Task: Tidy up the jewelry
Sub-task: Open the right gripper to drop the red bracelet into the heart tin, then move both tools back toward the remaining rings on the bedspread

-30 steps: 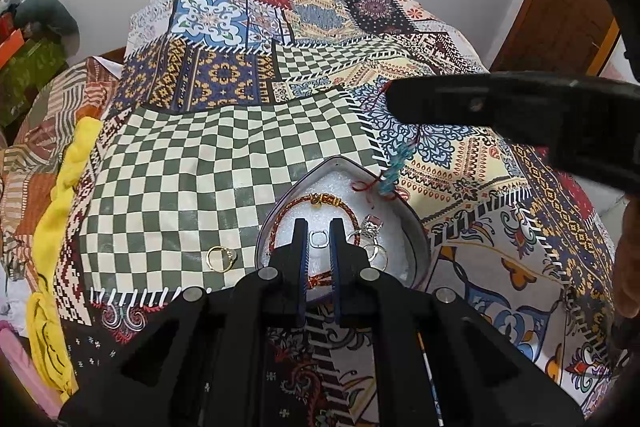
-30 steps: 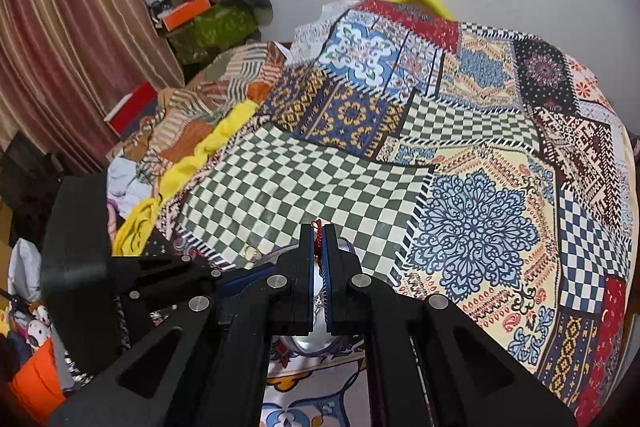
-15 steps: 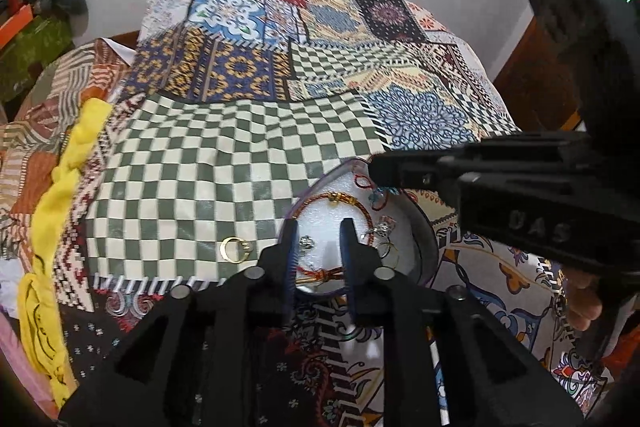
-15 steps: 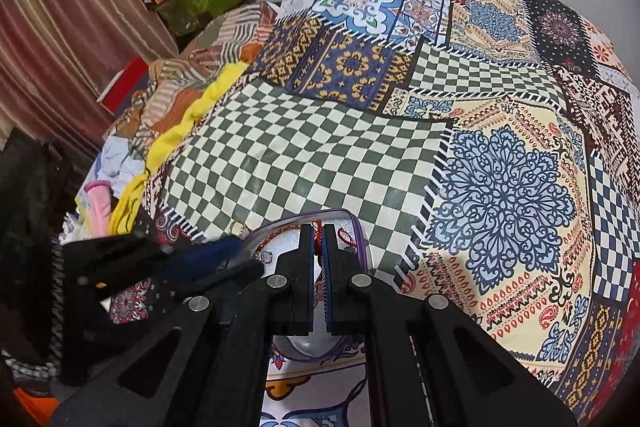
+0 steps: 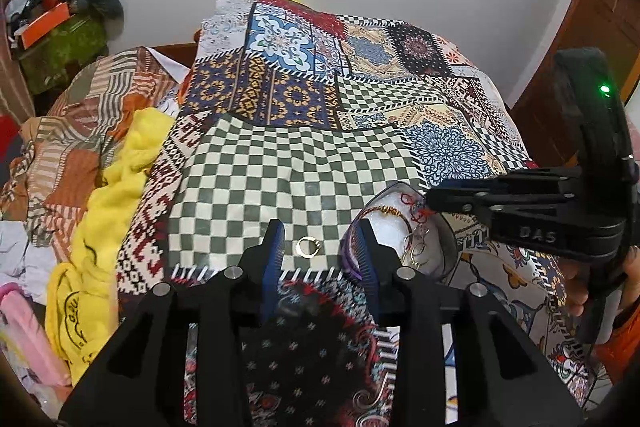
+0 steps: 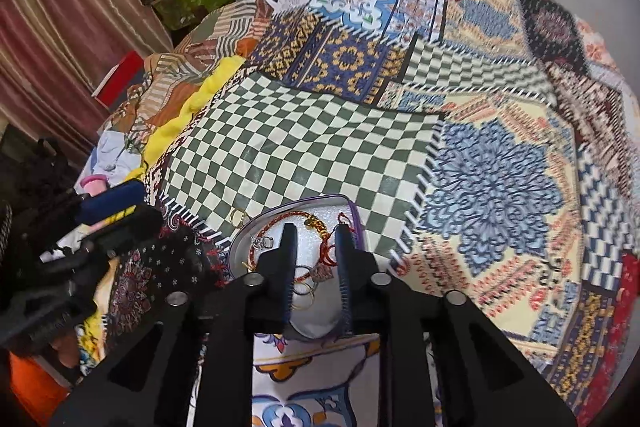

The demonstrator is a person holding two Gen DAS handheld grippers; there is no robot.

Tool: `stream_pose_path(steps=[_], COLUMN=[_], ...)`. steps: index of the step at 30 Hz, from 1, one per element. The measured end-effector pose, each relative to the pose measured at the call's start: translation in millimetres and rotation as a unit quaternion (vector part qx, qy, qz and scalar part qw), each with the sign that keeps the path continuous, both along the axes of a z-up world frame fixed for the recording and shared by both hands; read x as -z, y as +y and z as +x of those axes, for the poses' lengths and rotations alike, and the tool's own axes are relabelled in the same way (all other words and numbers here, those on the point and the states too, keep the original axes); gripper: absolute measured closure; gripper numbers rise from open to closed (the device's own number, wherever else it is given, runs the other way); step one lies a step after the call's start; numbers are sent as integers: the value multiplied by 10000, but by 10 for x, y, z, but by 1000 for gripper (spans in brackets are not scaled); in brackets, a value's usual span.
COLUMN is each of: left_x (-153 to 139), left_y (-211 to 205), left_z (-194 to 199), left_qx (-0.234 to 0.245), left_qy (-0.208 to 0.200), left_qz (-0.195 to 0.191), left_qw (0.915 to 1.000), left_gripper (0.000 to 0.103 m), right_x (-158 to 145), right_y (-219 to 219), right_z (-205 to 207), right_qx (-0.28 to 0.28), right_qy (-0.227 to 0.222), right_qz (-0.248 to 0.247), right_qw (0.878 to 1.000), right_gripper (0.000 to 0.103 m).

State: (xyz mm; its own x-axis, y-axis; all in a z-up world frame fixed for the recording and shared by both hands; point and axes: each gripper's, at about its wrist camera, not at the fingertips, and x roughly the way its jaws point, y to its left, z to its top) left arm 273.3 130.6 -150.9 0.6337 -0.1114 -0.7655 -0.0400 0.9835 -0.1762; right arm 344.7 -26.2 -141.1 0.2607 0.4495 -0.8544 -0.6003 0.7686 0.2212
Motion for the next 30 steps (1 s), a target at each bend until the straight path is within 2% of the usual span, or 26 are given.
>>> stream_pose_path(steps=[6, 8, 10, 12, 14, 19, 28, 30], left_x=[-51, -62, -61, -54, -43, 58, 298, 313], left_y=[-45, -105, -185, -252, -318, -427, -437, -438], left_z=[-258, -342, -443, -515, -588, -716, -810, -815], left_qx=[129, 218, 343, 459, 520, 519, 391, 401], left_qy=[-11, -22, -10, 14, 12, 107, 393, 412], left_qz=[34, 82, 87, 32, 46, 20, 74, 114], left_qw=[9999, 9997, 9994, 9989, 9986, 9986, 9984, 9983], left_gripper=[68, 68, 67, 65, 59, 58, 58, 58], right_x=[-293, -358, -399, -395, -355, -124, 191, 190], right_y=[-300, -442, -613, -782, -905, -1213, -1405, -1400], right_z=[-307, -408, -535, -654, -751, -943, -1219, -1233], right_qx=[36, 80, 130, 198, 281, 486, 464, 453], right_qy=[-729, -904, -1078, -1241, -1320, -1066, -635, -696], right_qz=[-144, -158, -192, -330, -512, -627, -641, -626], right_qw=[9972, 9957, 9939, 9915, 9895, 9911, 9948, 9946], right_gripper=[80, 66, 60, 60, 60, 60, 60, 67])
